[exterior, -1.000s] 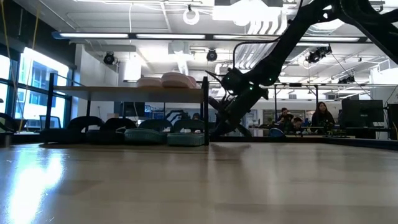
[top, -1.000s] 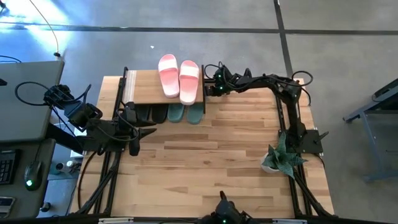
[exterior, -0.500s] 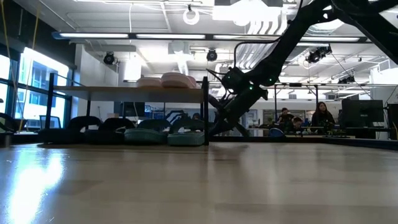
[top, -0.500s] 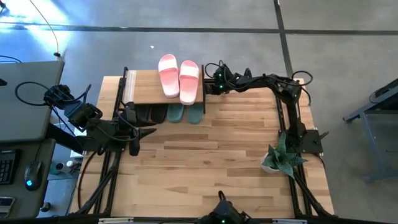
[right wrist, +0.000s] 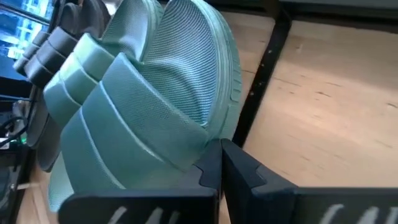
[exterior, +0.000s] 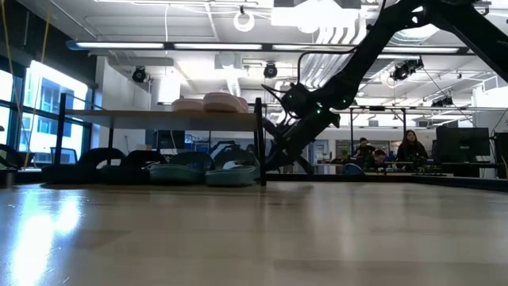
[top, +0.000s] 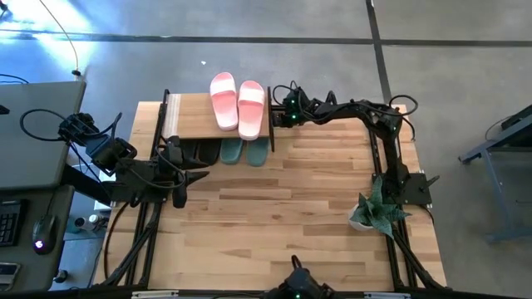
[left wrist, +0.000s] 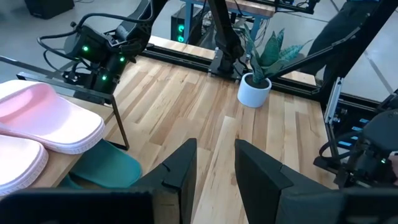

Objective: Pick and place slides into the shelf
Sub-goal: Adjust the slides

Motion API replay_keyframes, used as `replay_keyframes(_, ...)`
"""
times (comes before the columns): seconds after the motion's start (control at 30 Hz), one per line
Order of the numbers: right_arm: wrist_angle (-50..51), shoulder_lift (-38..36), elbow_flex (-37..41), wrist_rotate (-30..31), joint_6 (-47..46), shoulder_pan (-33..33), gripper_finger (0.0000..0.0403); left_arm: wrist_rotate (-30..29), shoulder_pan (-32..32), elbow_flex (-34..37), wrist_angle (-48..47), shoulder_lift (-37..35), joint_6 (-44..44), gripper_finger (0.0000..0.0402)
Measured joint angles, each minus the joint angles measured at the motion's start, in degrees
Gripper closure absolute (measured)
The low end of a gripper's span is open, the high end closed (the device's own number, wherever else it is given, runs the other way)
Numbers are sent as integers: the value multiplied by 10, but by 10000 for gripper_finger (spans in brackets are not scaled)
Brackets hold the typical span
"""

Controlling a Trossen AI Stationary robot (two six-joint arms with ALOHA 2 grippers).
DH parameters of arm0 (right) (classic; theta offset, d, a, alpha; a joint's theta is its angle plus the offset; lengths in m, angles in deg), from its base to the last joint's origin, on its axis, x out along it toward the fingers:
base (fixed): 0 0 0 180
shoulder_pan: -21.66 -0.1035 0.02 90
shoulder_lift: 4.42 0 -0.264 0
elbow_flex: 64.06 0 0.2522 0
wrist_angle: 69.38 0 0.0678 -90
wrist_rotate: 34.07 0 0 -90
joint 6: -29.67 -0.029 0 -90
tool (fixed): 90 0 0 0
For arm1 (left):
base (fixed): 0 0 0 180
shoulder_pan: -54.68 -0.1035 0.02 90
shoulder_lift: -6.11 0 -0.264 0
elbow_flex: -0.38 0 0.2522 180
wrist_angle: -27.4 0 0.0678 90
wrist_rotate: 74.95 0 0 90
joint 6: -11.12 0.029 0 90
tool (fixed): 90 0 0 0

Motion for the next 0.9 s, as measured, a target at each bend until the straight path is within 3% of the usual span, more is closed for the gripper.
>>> replay_keyframes(0.53, 23, -16, 0, 37, 8, 8, 403, -8, 0, 0, 0, 0, -4, 307)
replay_keyframes(0.8, 91, -76, 0, 55, 66, 17, 403, -199, -15, 0, 0, 0, 23, 307)
replay_keyframes(0.9, 127, -99, 0, 66, 95, 21, 403, -194, -68, -11, -1, 0, 66, 307)
